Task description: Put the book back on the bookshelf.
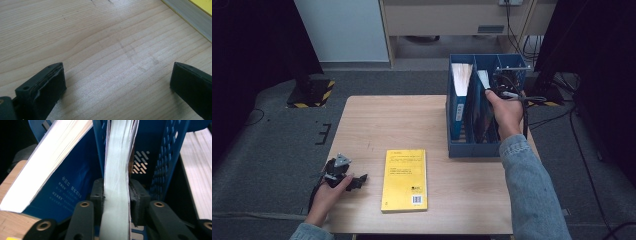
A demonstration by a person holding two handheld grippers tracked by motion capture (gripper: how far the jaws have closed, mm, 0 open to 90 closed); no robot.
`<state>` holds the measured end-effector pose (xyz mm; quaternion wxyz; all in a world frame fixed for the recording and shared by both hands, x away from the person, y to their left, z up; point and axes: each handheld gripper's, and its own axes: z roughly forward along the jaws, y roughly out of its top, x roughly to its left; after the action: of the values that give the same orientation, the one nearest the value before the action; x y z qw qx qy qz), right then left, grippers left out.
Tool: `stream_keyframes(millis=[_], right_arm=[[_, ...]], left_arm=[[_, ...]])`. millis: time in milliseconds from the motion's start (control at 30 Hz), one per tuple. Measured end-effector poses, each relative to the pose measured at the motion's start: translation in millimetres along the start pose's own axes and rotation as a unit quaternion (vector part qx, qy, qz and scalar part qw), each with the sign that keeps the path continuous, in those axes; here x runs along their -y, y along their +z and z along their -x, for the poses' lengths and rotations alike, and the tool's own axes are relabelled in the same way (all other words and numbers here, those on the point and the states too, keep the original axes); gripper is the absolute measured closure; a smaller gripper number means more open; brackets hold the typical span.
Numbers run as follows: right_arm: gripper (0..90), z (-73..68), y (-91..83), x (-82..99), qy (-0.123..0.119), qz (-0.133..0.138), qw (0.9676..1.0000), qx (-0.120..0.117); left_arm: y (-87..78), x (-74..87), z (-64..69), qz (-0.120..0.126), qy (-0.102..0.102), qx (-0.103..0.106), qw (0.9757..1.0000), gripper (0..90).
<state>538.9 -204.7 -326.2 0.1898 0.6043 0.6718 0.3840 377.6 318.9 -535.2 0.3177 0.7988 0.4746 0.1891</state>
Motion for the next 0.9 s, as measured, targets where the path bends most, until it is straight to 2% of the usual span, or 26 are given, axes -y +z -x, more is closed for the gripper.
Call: stream_keyframes(millis=[400,633,900], right_arm=[[73.0,-0.5,1.0,-2.7,0.012,0.018,0.9998,0.000],[73.0,0.4,1.4,-11.1,0.014,0.033,0.9993,0.000],[73.0,-1.6,10.1,-19.2,0.012,0.047,0.9987,0.013]], left_arm=[[-0.2,0.2,0.3,0.000,0.000,0.000,1.0000,0.0],[-0.2,0.2,0.2,0.000,0.000,0.000,1.0000,0.0],[-0.5,0.2,0.0,-0.001,0.001,0.001,1.0000,0.0]])
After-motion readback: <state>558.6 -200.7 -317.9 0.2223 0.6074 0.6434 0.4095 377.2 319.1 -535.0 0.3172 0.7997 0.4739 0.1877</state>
